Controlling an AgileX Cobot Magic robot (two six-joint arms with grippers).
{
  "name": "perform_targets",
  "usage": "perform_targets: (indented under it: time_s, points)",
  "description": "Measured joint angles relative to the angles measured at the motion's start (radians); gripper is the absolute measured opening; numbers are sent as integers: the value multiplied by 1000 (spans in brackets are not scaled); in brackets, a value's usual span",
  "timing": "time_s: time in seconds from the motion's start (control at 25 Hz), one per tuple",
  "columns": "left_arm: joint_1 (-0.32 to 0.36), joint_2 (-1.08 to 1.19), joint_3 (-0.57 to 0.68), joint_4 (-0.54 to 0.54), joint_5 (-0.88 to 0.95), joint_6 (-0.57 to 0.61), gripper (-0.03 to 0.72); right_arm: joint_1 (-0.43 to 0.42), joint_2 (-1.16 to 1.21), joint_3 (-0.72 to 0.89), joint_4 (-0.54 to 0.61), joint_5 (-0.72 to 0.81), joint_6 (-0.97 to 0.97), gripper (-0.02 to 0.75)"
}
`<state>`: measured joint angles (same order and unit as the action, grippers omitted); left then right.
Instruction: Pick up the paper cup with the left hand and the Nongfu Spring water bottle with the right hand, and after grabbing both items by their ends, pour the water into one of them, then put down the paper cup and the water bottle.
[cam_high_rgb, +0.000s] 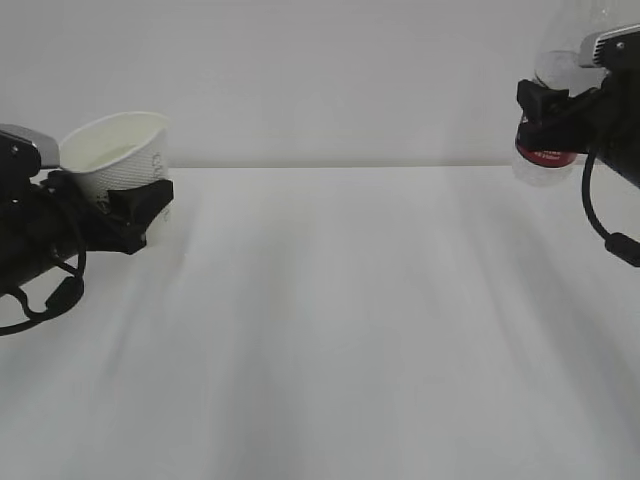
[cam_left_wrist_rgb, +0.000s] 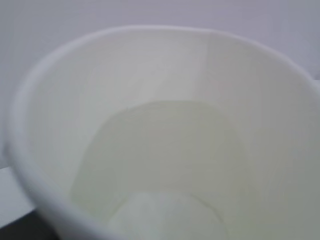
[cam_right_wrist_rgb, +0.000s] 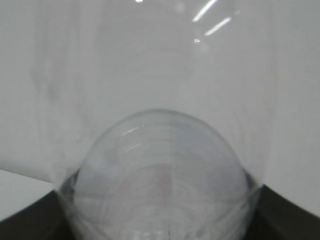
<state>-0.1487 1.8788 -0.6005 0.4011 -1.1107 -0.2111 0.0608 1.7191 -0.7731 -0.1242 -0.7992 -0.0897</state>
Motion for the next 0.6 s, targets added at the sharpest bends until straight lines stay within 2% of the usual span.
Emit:
perform_targets:
  time_s: [0.32,0.6]
  points:
    - [53,0,0,-33,0,1,477,0,42,0,0,9,2,485]
    - [63,0,0,-81,0,12,477,0,55,0,0,16,35,485]
